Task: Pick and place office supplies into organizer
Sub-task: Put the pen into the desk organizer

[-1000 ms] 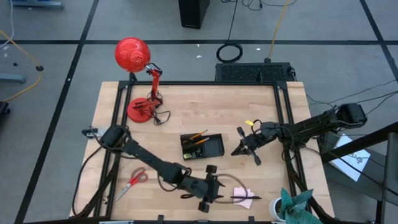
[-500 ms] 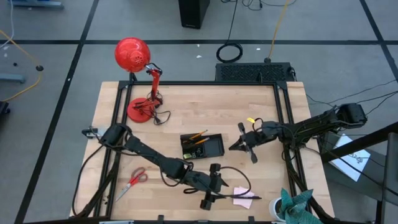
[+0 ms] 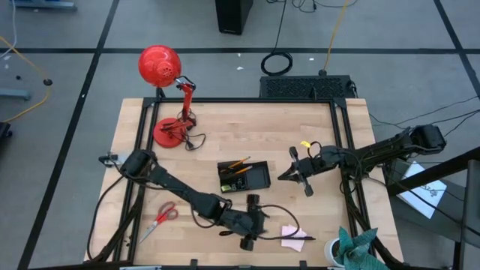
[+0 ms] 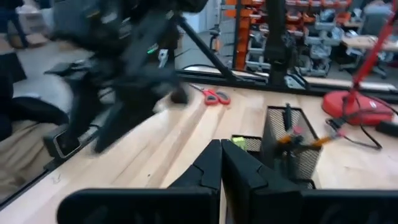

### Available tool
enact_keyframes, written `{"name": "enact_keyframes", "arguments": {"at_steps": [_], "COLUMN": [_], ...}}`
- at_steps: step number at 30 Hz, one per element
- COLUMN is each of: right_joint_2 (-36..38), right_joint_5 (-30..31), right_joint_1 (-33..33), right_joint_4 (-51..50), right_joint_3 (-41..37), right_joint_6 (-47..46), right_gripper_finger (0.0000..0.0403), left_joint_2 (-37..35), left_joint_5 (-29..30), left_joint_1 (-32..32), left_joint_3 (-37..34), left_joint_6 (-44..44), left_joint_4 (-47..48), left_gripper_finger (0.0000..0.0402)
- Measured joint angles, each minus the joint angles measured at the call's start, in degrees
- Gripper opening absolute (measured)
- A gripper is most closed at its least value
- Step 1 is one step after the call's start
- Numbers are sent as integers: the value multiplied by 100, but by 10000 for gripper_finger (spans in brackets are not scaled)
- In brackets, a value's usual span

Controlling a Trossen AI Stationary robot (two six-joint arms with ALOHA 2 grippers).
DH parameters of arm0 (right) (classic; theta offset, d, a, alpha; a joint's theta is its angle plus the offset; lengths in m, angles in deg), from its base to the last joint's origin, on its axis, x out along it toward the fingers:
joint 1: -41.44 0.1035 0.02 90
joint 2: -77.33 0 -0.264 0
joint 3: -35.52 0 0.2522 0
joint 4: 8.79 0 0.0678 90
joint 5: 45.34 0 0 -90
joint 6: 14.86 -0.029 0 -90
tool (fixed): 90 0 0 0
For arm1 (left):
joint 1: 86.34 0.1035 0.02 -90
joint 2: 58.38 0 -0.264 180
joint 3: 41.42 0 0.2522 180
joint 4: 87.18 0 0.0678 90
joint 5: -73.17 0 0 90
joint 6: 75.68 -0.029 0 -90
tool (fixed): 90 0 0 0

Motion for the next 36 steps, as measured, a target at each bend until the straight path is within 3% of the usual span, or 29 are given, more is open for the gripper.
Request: {"name": "enact_keyframes", "arguments": {"at_steps": [6, 11, 14, 21, 28, 32, 36], "right_joint_2": [0, -181, -318, -501, -955, -1467, -2118], "right_joint_5": [661, 2021, 2689, 2668, 2445, 2234, 1596], "right_joint_1": [505, 1247, 1615, 2231, 2923, 3270, 3515], "right_joint_4": [-721, -2636, -3071, -3956, -6283, -6971, -7364], "right_joint_3": [450, 1519, 1886, 2449, 3459, 4016, 4493], "right_joint_6": [397, 476, 400, -727, -2298, -2988, -3585], "right_gripper_finger": [5, 21, 38, 113, 200, 217, 219], "left_joint_2": [-807, -1851, -2370, -3079, -3128, -3128, -3128], "left_joint_5": [1990, 2726, 2719, 2134, 2115, 2113, 2116], "left_joint_1": [-395, -684, -765, -843, -878, -833, -827], "left_joint_3": [-258, -1491, -2422, -3802, -4092, -4089, -4089], "left_joint_6": [114, 623, 818, 1033, 902, 828, 679], "left_joint_4": [1383, 1184, 355, -488, -529, -577, -613], "left_gripper_finger": [227, 227, 227, 227, 227, 227, 227]}}
